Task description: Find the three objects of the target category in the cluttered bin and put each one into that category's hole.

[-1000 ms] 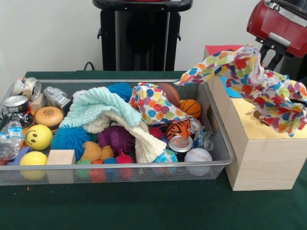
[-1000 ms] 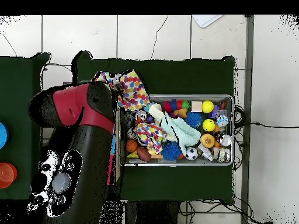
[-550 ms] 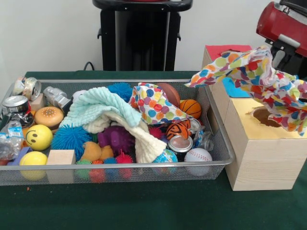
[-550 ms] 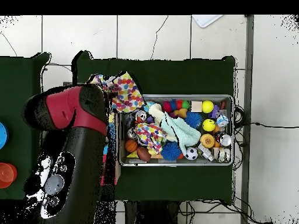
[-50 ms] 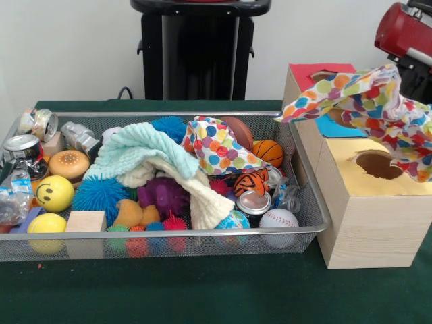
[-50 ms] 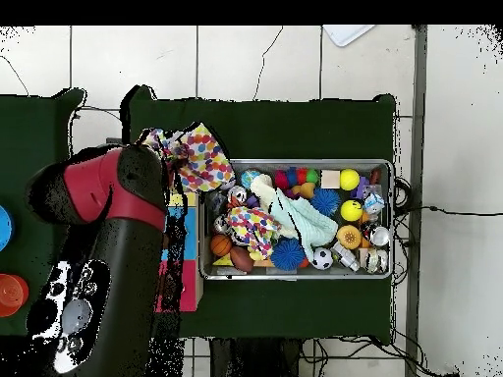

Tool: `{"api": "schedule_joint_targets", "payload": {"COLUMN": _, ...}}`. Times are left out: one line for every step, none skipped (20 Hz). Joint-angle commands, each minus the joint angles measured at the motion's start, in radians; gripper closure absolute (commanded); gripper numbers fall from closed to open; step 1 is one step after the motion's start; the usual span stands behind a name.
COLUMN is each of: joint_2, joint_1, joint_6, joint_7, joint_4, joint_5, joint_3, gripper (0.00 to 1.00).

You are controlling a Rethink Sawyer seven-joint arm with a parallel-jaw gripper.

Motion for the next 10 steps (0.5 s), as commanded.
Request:
{"api": "schedule_joint_targets", "payload": {"joint_2": 0.061, "joint_1": 0.005, "joint_6": 0.097, "joint_7": 0.051, "joint_4": 0.150, "joint_5": -0.027, "joint_3": 0.079, "gripper": 1.00}}
{"api": "schedule_joint_targets", "payload": {"joint_2": 0.066, "joint_1": 0.008, "joint_6": 0.100, "joint_7": 0.049, "joint_4": 0.145, "joint_5": -0.032, "joint_3": 0.074, "gripper": 1.00}}
{"api": "schedule_joint_targets", "payload": {"joint_2": 0.069, "joint_1": 0.008, "joint_6": 0.098, "joint_7": 0.050, "joint_4": 0.145, "joint_5": -0.034, "joint_3": 0.073, "gripper": 1.00}}
{"api": "schedule_joint_targets", "payload": {"joint_2": 0.075, "joint_1": 0.011, "joint_6": 0.089, "joint_7": 0.054, "joint_4": 0.147, "joint_5": -0.038, "joint_3": 0.070, "gripper": 1.00}}
{"api": "schedule_joint_targets", "payload": {"joint_2": 0.078, "joint_1": 0.012, "joint_6": 0.091, "joint_7": 0.052, "joint_4": 0.146, "joint_5": -0.040, "joint_3": 0.068, "gripper": 1.00}}
{"api": "schedule_joint_targets", "payload": {"joint_2": 0.081, "joint_1": 0.013, "joint_6": 0.092, "joint_7": 0.051, "joint_4": 0.144, "joint_5": -0.042, "joint_3": 0.066, "gripper": 1.00}}
{"api": "schedule_joint_targets", "payload": {"joint_2": 0.082, "joint_1": 0.014, "joint_6": 0.090, "joint_7": 0.052, "joint_4": 0.145, "joint_5": -0.042, "joint_3": 0.064, "gripper": 1.00}}
{"api": "schedule_joint_targets", "payload": {"joint_2": 0.082, "joint_1": 0.015, "joint_6": 0.089, "joint_7": 0.053, "joint_4": 0.147, "joint_5": -0.042, "joint_3": 0.064, "gripper": 1.00}}
{"api": "schedule_joint_targets", "payload": {"joint_2": 0.083, "joint_1": 0.016, "joint_6": 0.087, "joint_7": 0.054, "joint_4": 0.149, "joint_5": -0.042, "joint_3": 0.063, "gripper": 1.00}}
{"api": "schedule_joint_targets", "payload": {"joint_2": 0.084, "joint_1": 0.017, "joint_6": 0.084, "joint_7": 0.055, "joint_4": 0.150, "joint_5": -0.042, "joint_3": 0.062, "gripper": 1.00}}
